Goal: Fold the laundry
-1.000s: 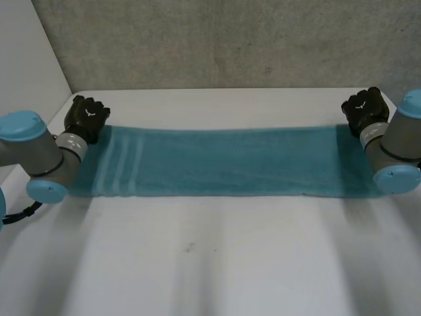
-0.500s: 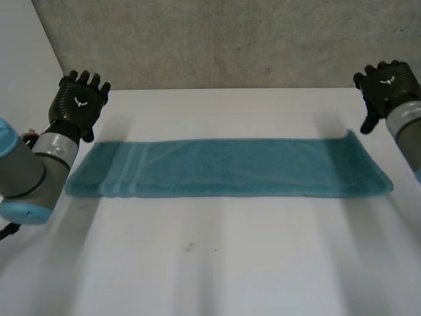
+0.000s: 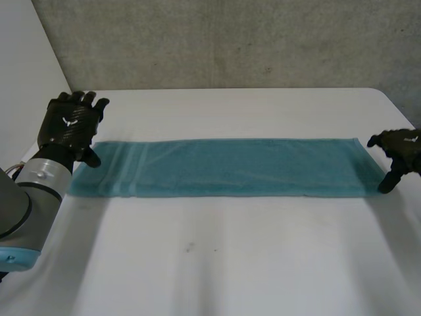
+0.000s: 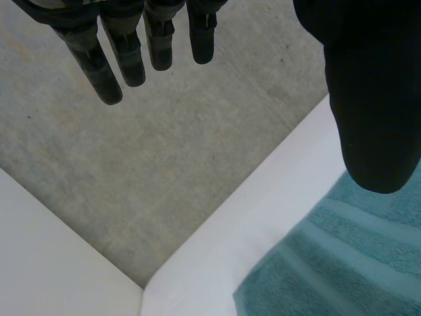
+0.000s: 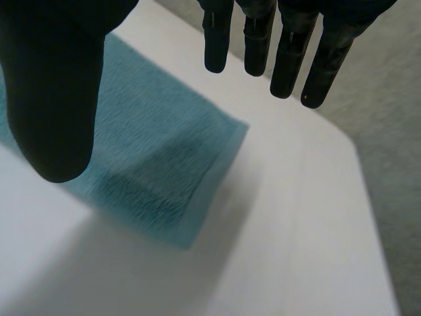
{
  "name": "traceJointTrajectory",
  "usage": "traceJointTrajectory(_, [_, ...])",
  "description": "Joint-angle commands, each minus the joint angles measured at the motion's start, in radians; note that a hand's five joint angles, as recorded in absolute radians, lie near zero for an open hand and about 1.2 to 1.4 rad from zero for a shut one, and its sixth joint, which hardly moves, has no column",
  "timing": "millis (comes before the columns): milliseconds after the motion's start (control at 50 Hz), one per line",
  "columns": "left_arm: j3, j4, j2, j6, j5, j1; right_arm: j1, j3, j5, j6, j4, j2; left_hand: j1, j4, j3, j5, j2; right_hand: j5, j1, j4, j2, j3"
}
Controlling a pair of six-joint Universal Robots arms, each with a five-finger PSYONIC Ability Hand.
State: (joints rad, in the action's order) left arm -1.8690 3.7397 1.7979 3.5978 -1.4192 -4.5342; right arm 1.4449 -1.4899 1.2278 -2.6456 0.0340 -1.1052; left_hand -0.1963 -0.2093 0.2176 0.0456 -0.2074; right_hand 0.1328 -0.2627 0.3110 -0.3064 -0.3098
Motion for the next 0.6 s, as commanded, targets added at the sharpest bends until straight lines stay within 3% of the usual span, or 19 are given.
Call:
traceJointTrajectory(20, [0.001,0.005,0.034,-0.013,-0.017,0.001,-0.009,0.005,-0.031,0.004,-0.062,0.099,0.018,0.031,-0.039,-0.042,0.029,0.115,-0.16,0.111,-0.116,-0.113])
traceJointTrajectory(480, [-0.001,0.008,0.052,-0.014,-0.018,0.003,-0.028,0.073,-0.021,0.033,-0.111,0.212,0.018,0.031,-0.039,-0.042,0.029,0.467,-0.512,0.464,-0.468,-0.465])
traceJointTrajectory(600, [-0.001,0.008,0.052,-0.014,-0.018,0.001,-0.029,0.085,-0.016,0.065,-0.108,0.223,0.015,0.028,-0.036,-0.039,0.026,1.088,-1.133,1.085,-1.089,-1.086])
